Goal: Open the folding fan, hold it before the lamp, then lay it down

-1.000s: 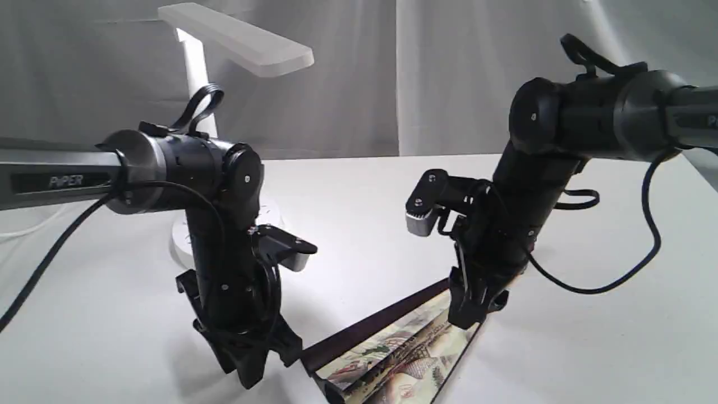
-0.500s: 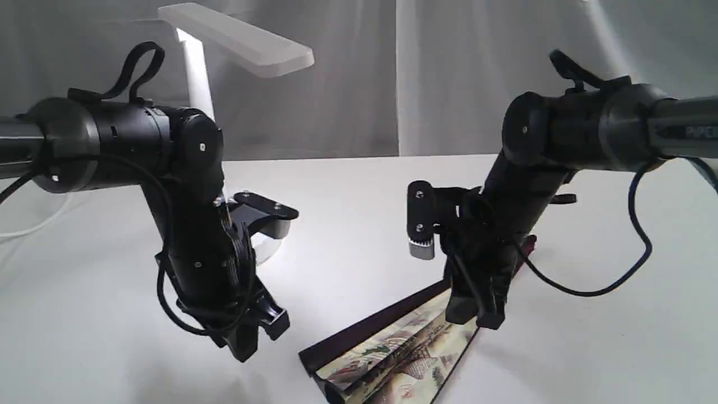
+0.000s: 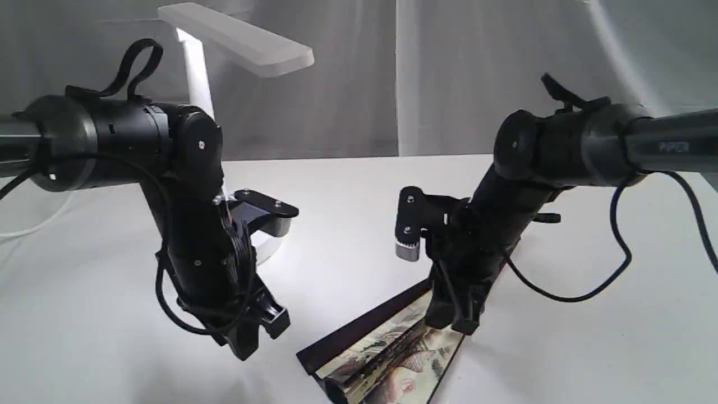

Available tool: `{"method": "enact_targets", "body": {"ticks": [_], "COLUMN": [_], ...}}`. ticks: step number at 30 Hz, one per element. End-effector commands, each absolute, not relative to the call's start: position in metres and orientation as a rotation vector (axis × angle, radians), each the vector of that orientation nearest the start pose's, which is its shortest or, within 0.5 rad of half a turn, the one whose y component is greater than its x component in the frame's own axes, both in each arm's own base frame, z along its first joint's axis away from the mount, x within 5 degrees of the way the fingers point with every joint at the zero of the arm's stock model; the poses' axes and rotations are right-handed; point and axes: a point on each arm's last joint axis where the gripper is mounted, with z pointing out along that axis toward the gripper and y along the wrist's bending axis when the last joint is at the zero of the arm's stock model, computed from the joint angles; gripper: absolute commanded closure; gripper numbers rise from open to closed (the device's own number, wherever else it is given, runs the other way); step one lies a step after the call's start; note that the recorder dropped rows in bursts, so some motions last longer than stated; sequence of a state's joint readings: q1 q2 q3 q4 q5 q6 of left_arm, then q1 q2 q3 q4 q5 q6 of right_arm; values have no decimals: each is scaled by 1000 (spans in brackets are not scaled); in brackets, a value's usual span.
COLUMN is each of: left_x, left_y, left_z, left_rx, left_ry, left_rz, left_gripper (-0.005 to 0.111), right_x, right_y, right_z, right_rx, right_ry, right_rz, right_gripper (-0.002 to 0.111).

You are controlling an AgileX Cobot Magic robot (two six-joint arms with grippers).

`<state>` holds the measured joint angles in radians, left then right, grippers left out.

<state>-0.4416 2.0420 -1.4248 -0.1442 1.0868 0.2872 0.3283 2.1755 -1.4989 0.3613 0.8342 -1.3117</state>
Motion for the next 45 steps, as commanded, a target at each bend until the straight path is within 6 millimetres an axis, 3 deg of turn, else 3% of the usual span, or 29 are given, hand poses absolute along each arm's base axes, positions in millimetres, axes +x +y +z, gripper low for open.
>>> {"method": "enact_targets", "body": {"ticks": [1,11,16,20,24,29,32,40,45], "left_x": [344,344,344,344,344,343,343,341,339], "left_y": [-174,-174,-174,-174,-174,-176,-177,-178,-177], "left_z": [163,163,163,163,163,163,163,167,174], "left_rx": [1026,1026,1026,1026,1023,1004,988,947,935], "left_ry": [3006,3006,3006,3006,3007,3013,3018,3029,3028], "left_rz": [-204,-204,-204,-204,-204,-226,-256,-271,-280], "left_gripper": [77,77,77,77,77,77,77,77,77], "right_x": [398,397,388,378,374,379,384,393,406], "right_y": [157,142,139,138,147,163,166,159,129], "right_z": [113,110,110,111,112,125,134,181,191], "right_rx": [-1724,-1157,-968,-917,-802,-568,-424,-654,-614], "right_ry": [2364,2826,3016,3144,3183,3101,3052,2986,3014], "right_rz": [250,85,104,151,318,586,617,487,496], "right_gripper": [57,57,57,57,57,57,57,57,57]}}
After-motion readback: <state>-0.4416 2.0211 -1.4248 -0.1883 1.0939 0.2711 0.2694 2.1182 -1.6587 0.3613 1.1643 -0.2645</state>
